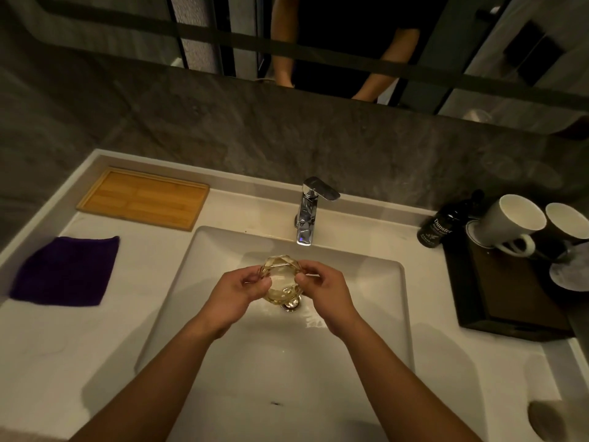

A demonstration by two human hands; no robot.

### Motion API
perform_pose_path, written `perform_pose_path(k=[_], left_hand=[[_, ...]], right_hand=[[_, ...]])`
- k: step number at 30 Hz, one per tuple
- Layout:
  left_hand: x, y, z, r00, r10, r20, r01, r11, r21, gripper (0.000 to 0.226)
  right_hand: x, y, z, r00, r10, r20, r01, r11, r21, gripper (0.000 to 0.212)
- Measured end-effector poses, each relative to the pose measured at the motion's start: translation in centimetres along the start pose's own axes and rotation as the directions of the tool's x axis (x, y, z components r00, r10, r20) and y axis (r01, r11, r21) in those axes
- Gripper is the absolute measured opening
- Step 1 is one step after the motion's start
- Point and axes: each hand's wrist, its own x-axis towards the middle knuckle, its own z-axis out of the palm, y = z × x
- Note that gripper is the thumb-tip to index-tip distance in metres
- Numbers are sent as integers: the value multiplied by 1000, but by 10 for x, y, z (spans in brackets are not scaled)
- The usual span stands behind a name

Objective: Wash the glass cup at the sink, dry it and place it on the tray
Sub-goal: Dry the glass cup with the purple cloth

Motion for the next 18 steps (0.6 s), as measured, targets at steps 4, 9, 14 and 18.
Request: perform_pose_path(k=[4,9,14,18], left_hand=[[-6,5,-3,998,37,-48,-37,999,-1,23],[-11,4,-7,995,46,-92,-47,999,-11,23],[-18,3,-3,984,5,-178,-11,999,-33,13],[-27,3,-1,956,-90,-278,56,990,-127,15]], right_hand=[[3,-6,5,999,-34,31,34,999,5,33],[3,-11,8,998,-36,59,36,999,-8,30],[-1,-13,11,995,-32,96,30,999,24,20],[-7,-15,15,991,12,134,-24,996,88,14]])
